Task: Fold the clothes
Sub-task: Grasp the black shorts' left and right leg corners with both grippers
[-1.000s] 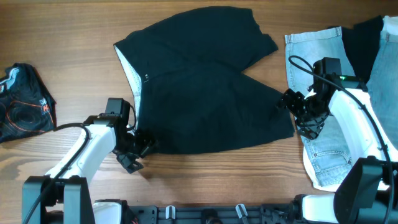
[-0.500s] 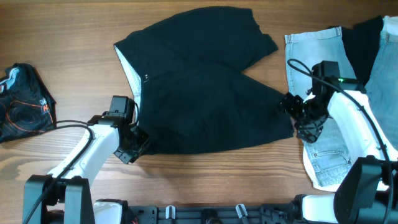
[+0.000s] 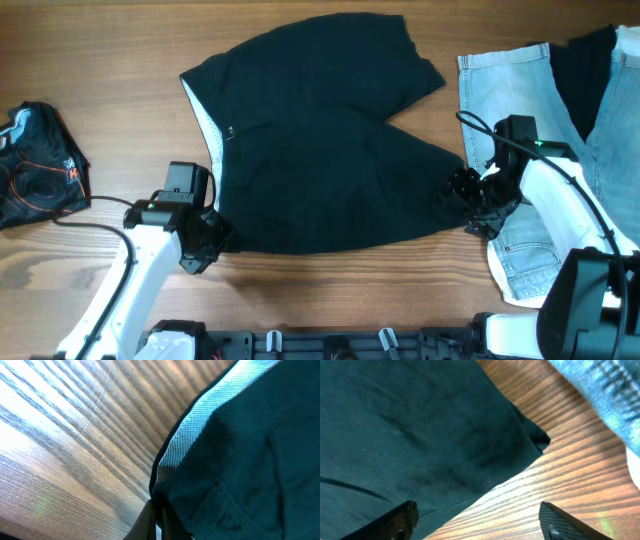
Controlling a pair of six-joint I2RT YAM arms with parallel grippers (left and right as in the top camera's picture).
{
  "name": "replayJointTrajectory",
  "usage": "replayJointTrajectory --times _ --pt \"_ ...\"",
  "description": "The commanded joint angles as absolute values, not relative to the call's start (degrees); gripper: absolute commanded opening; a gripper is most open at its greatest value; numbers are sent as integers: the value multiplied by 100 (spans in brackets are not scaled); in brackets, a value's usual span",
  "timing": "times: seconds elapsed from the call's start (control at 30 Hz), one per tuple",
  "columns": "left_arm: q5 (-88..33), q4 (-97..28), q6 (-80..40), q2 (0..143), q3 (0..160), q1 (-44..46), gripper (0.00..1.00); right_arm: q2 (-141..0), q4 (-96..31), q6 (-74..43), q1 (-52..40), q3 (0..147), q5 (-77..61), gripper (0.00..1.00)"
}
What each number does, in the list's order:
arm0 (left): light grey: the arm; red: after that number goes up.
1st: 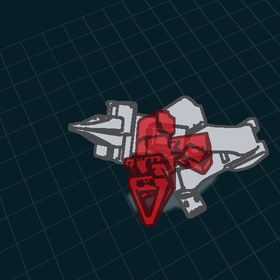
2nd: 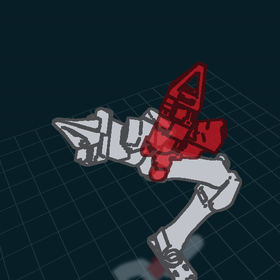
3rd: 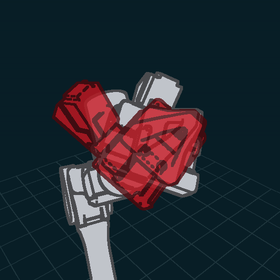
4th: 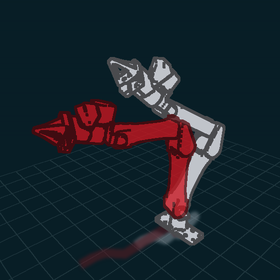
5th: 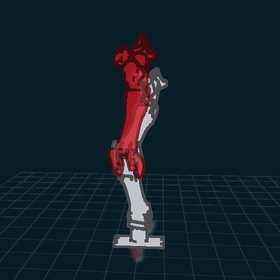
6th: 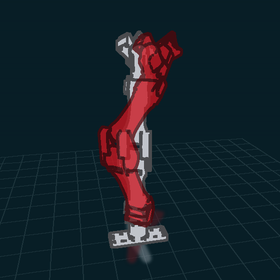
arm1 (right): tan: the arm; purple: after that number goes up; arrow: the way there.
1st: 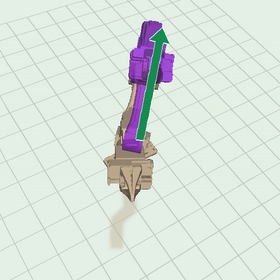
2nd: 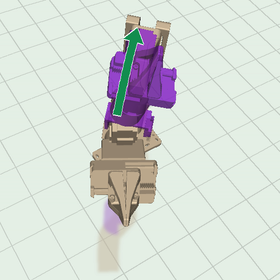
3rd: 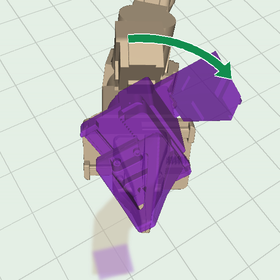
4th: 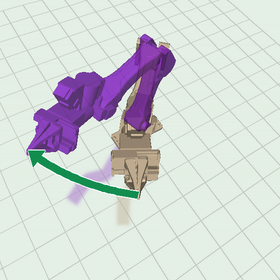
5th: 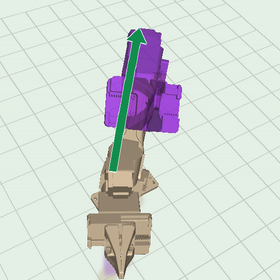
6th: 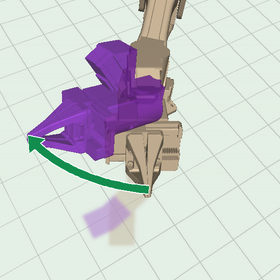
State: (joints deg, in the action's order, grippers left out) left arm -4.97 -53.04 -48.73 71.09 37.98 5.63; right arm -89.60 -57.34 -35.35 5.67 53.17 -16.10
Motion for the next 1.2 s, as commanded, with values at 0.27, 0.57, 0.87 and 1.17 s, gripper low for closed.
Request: replayJointTrajectory --times 0.27,0.57,0.87,1.17 --pt "-137 -5306 -4797 6674 3793 600 4 -8871 -4591 -3920 521 4250 -1846 49" --pt "-139 -5360 -4663 6665 3817 600 4 -8868 -3701 -4189 521 4117 -1299 4" --pt "73 -6630 -3959 5817 5996 600 4 -6667 -5315 -3083 539 6464 -786 4" --pt "596 -6578 -4121 4853 6718 600 4 -6027 -4410 -1745 537 7105 -432 5"
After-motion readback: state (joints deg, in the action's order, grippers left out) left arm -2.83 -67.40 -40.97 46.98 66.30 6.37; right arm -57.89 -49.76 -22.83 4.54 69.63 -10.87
